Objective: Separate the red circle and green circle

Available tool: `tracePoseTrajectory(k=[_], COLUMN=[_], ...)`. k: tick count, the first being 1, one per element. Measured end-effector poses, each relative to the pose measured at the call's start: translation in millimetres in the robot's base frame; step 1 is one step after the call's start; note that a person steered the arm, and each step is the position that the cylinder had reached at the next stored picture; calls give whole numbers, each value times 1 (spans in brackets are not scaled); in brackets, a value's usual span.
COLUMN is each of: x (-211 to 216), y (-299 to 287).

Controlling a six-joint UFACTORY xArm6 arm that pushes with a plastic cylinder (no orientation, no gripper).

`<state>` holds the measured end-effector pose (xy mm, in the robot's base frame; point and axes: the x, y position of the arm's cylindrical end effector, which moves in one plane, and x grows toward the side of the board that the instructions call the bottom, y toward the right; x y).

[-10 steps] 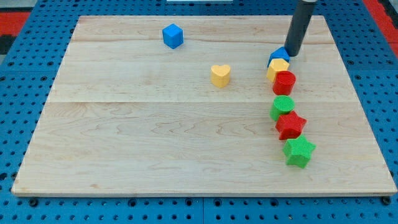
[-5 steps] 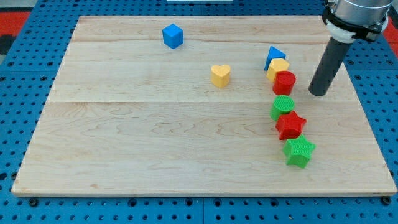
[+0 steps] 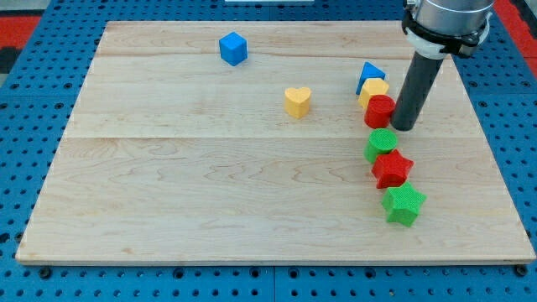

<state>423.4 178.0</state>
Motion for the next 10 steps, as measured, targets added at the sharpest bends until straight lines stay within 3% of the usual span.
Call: tracePoseTrajectory(k=[3,10], x=[13,-9], y=[-13,-42])
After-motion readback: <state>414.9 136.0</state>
